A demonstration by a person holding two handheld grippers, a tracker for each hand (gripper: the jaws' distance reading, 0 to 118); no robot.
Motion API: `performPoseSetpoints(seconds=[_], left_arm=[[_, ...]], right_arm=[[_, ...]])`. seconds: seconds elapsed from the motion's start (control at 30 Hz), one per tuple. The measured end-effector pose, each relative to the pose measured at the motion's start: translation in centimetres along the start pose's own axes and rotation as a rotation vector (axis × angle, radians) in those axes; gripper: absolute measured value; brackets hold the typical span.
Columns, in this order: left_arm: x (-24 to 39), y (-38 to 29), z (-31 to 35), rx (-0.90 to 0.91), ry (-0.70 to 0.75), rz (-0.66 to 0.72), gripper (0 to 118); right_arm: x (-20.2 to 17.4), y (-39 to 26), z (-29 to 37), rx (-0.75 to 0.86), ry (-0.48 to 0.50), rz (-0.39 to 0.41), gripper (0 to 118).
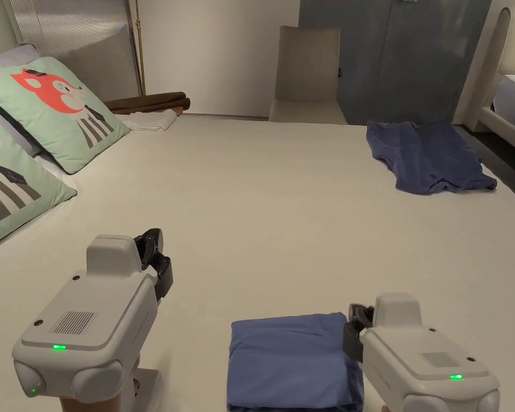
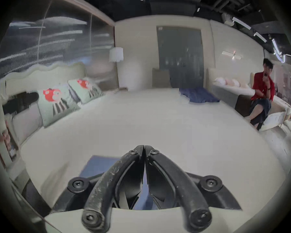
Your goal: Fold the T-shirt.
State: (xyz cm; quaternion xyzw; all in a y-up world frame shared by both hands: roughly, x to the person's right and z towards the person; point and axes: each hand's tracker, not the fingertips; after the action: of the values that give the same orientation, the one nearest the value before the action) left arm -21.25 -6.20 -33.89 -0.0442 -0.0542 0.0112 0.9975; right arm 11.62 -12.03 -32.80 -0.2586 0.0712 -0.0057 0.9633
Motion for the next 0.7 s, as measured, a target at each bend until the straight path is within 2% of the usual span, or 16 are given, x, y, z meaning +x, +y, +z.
performPoseSetpoints(seconds=[0.37,0.47,0.63,0.67,0.7], left_arm=[[1.1,-2.8,-1.5,-0.132,-0.088,0.035,0],[1.5,-4.1,-2.3,-0.238,-0.139,0.089,0],[2.6,-7.0,-4.8,-0.53,-0.257,0.206,0],[2.7,-7.4,-5.2,-0.584,-0.285,0.23,7],[2.9,-7.8,-5.5,-0.629,-0.314,0.274,23]], right_arm=[[0.4,-5.5,-6.3,-0.247,-0.025,-0.03,0],[0.5,-5.5,-6.3,-0.234,-0.03,-0.05,0],[0.6,-5.2,-6.2,-0.246,-0.02,-0.05,0],[0.7,-5.3,-6.2,-0.245,-0.017,-0.056,0],[0.8,-5.3,-6.1,-0.243,-0.013,-0.06,0]])
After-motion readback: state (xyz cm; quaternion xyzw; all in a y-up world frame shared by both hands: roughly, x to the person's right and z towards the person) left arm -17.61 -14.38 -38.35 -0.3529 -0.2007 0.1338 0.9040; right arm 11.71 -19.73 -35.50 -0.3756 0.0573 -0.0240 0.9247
